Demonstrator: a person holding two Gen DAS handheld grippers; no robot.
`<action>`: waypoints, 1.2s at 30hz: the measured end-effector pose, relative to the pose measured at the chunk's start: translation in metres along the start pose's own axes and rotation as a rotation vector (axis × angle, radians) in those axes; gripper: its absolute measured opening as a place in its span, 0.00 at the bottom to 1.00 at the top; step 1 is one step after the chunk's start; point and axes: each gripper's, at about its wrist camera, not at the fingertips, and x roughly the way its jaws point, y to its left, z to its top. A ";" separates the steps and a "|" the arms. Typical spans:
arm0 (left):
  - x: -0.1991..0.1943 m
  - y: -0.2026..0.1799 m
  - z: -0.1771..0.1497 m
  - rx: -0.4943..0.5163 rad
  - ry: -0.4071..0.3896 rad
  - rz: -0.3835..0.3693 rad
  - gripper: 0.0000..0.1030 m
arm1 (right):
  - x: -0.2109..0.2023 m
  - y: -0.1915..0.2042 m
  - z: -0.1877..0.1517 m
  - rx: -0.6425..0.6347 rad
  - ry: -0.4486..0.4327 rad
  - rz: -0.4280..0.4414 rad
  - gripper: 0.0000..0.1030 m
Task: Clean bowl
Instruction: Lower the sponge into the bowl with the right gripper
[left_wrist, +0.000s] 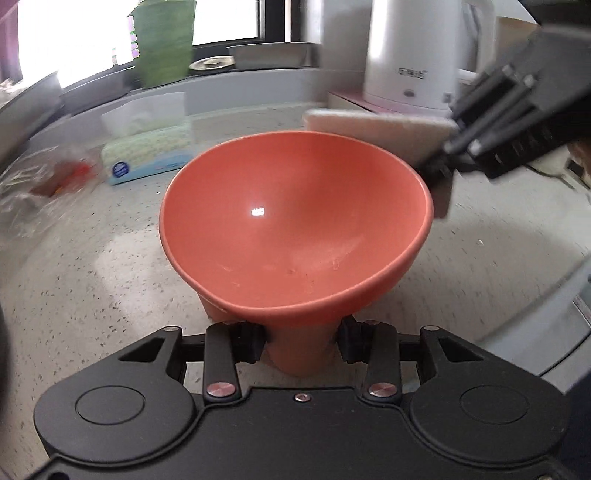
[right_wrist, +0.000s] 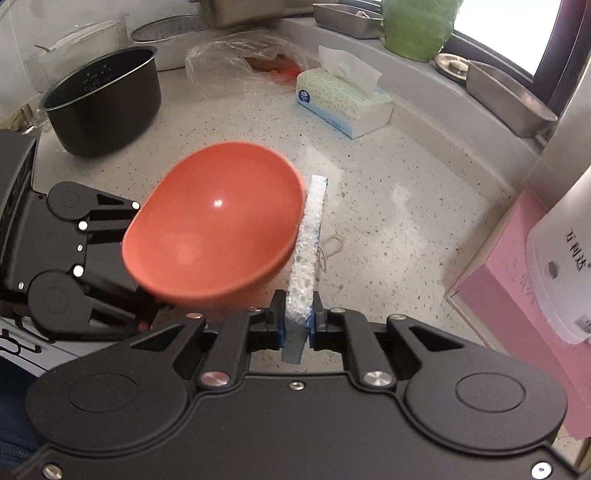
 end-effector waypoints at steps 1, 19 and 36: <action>-0.001 0.002 -0.001 0.008 0.001 -0.007 0.36 | -0.006 0.004 0.003 -0.018 -0.007 -0.014 0.12; -0.006 0.014 -0.006 0.061 -0.014 -0.060 0.36 | 0.013 0.036 0.065 -0.086 0.092 0.008 0.12; -0.003 0.014 -0.003 0.091 -0.005 -0.059 0.37 | 0.021 0.085 0.082 -0.405 0.301 0.208 0.12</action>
